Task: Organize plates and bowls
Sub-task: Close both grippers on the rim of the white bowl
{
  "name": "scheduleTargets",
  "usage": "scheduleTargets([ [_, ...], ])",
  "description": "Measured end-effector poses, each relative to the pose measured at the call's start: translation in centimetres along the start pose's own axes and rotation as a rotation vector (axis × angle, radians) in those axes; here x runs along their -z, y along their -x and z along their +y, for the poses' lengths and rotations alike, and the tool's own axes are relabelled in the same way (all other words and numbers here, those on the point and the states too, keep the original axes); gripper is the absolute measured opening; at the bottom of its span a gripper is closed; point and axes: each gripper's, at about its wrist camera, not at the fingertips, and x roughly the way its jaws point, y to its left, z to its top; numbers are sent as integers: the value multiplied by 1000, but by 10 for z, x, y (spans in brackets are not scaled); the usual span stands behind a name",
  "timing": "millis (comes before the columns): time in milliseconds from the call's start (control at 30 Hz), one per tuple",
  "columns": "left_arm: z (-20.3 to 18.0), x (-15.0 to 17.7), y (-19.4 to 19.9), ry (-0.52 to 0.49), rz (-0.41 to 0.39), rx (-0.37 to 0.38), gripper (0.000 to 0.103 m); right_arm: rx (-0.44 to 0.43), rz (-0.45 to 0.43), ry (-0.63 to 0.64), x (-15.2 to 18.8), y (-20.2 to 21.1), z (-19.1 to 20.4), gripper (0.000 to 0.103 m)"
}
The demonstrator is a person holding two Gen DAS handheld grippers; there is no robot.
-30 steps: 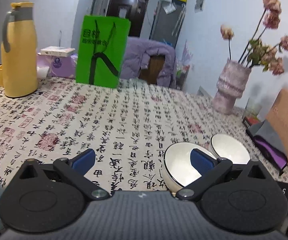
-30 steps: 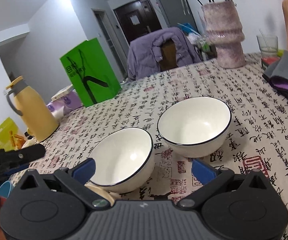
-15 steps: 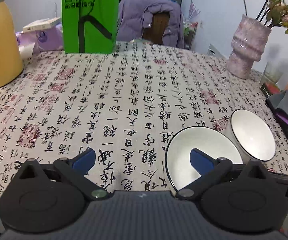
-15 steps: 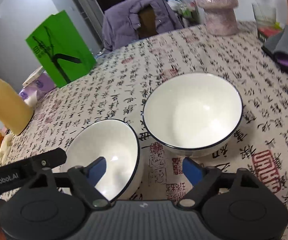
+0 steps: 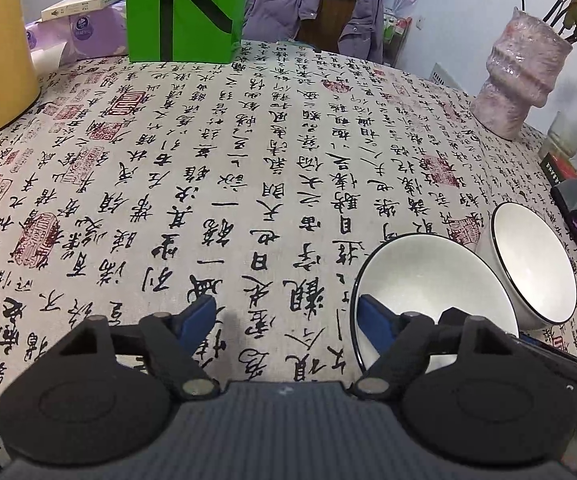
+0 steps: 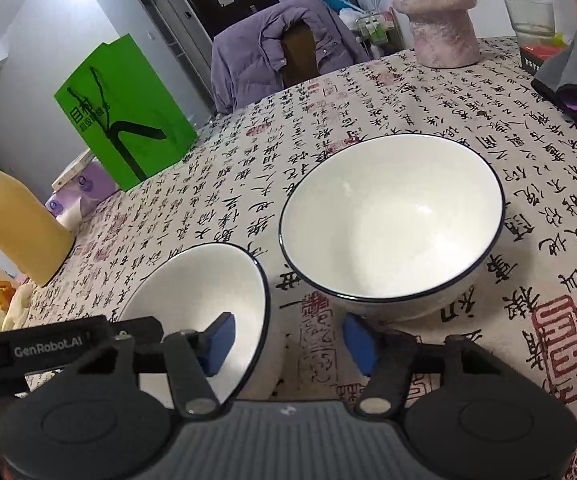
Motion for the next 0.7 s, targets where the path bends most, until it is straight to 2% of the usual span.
scheduleTargets([
  [33, -1, 0, 0, 0, 0, 3, 76, 0, -1, 2, 1, 0, 0, 50],
  [167, -6, 1, 1, -19, -5, 3, 69, -10, -6, 13, 4, 0, 1, 43],
  [233, -8, 1, 2, -25, -6, 10, 62, -22, -1, 14, 4, 0, 0, 36],
  [433, -13, 2, 3, -35, -9, 41, 41, -58, 4, 0, 6, -1, -2, 30],
  [700, -18, 3, 2, -51, -4, 51, 32, -91, 2, -13, 7, -1, -4, 24],
])
